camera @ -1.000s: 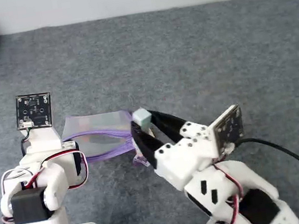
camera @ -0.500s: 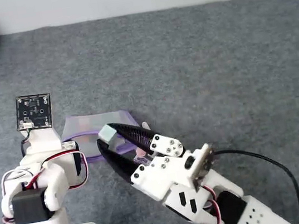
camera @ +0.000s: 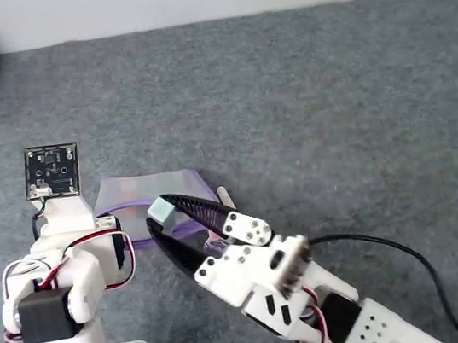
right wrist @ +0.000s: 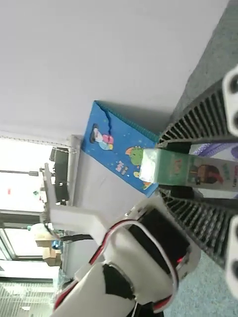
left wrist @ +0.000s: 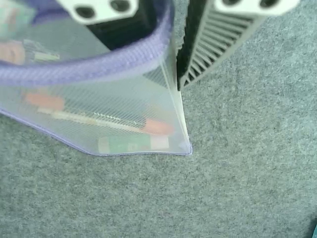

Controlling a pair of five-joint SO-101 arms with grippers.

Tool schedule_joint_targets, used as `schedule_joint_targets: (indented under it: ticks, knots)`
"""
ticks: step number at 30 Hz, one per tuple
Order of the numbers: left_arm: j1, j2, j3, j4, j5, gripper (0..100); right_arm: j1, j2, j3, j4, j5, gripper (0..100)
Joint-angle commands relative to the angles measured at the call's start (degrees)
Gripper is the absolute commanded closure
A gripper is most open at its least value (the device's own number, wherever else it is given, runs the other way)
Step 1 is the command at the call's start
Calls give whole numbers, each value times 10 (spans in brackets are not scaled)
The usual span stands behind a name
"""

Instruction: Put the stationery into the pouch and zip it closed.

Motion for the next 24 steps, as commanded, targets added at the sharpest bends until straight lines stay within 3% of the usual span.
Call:
schedule_joint_targets:
  ticks: [1,8,12,15,20,24]
  knots:
    - [3,6,-5,-13,4,987,-2,63,-47,-38,3,991]
    - [2,10,-2,-14,4,987,8,204,-60,-146,4,991]
    - [2,10,0,-14,4,987,19,211,-57,-162,4,987]
    - [2,10,0,-17,4,987,19,182,-55,-115,4,961]
    - [2,10,0,-16,4,987,20,100,-60,16,-41,835]
    - [2,10,0,-16,4,987,20,25,-55,99,-49,845]
